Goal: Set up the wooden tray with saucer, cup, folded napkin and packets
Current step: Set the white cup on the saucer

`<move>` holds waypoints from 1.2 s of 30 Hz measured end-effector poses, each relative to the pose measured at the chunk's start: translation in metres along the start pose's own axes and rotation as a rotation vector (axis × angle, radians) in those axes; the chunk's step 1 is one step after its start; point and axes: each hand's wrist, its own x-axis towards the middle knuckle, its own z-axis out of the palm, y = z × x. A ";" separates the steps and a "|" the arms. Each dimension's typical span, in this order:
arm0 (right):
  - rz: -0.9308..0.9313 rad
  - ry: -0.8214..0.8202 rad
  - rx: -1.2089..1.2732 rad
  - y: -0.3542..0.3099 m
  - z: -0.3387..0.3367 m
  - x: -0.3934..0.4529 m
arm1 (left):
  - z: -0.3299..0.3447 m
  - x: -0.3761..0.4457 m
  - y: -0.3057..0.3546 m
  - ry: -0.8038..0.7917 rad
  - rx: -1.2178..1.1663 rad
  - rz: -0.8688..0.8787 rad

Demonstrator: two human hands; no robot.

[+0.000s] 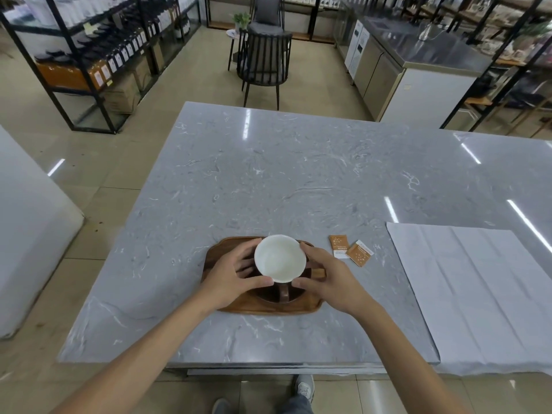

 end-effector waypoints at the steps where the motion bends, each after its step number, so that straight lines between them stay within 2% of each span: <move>1: 0.008 -0.003 0.007 0.000 0.000 0.001 | 0.000 0.000 0.001 0.004 -0.001 -0.003; 13: 0.031 0.062 0.038 0.004 0.011 -0.005 | 0.000 -0.002 0.002 -0.048 0.037 -0.016; 15: 0.028 0.068 0.030 0.004 0.011 -0.008 | 0.002 -0.004 0.003 -0.006 0.078 0.010; 19: 0.017 0.049 0.077 0.008 0.015 -0.013 | 0.004 -0.010 0.001 0.127 0.310 0.075; 23: 0.083 0.031 0.162 0.011 0.022 -0.016 | 0.006 -0.015 0.000 0.072 0.185 0.007; 36: 0.104 0.035 0.144 0.012 0.021 -0.017 | 0.005 -0.012 0.008 0.055 0.211 0.008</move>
